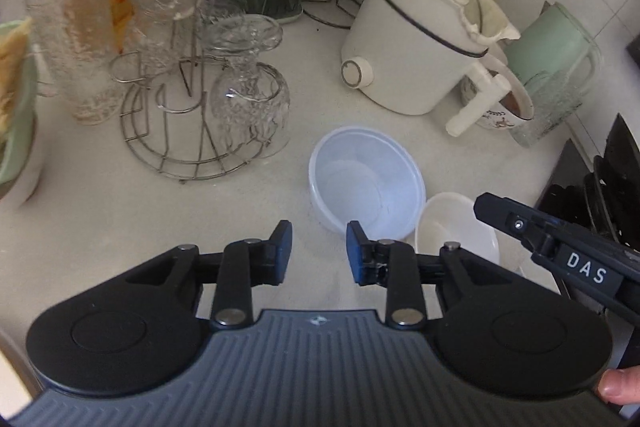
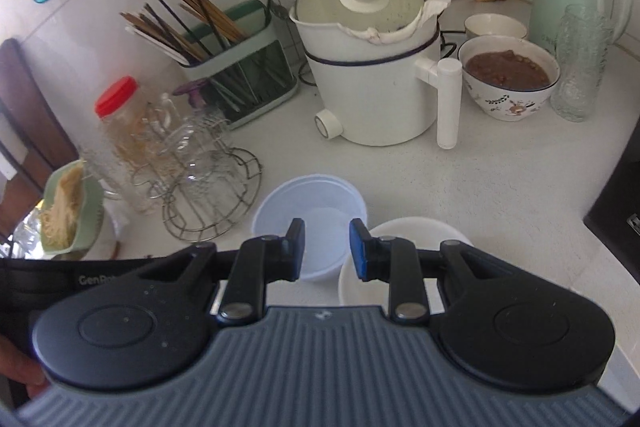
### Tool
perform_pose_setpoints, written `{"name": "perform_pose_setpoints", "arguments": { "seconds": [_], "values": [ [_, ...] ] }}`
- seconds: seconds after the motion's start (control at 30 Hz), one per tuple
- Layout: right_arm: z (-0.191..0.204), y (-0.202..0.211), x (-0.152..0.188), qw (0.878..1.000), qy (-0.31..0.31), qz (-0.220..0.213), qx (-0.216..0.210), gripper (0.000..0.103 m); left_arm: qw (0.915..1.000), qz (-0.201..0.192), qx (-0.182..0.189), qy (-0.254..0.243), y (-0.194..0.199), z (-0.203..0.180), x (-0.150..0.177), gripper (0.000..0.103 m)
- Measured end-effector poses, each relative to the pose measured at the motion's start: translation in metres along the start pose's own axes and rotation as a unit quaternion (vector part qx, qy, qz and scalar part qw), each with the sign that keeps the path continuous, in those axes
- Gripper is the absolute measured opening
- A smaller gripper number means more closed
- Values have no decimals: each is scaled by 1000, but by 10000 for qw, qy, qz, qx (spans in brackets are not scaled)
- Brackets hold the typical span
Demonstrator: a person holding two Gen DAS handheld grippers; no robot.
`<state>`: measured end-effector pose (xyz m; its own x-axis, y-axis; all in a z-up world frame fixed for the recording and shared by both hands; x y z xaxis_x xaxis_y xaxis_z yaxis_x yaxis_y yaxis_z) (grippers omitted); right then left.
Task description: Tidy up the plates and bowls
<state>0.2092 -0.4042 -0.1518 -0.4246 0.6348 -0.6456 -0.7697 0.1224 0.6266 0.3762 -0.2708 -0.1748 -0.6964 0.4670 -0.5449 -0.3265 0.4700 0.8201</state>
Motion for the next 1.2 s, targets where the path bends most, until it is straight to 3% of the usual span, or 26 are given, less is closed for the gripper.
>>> {"name": "perform_pose_setpoints", "arguments": {
  "seconds": [0.33,0.6,0.7,0.8,0.83,0.93,1.2],
  "values": [
    [-14,-66,-17,9990,164,379,162,29,9988,325,204,292,-62,3,-21,34],
    [-21,-99,-20,9972,243,655,264,29,9973,593,251,349,-88,8,-25,33],
    [-22,-109,-17,9959,340,773,318,27,9975,602,270,249,-93,9,-27,30],
    [-20,-116,-15,9951,457,801,364,27,9983,496,149,265,-95,9,-31,13],
    [-20,-118,-14,9948,500,801,375,26,9984,490,133,249,-96,8,-31,12],
    [-21,-121,-13,9945,443,872,361,21,9985,459,55,309,-97,8,-32,11],
    [-21,-110,-19,9953,37,967,20,21,9987,410,-16,312,-80,9,-38,10]
  ]
}}
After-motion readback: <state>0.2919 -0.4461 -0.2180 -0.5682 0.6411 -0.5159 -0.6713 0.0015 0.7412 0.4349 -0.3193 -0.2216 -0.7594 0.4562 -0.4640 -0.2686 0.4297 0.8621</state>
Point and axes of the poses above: each gripper's, at about its wrist camera, not at the fingertips, and y roughly against the way its jaws point, z to its left, x to its underside, the point moved 4 cm from there along -y, roughly the way its jaws point, and after that the axes turned 13 degrees about -y, right-handed, at the moved point
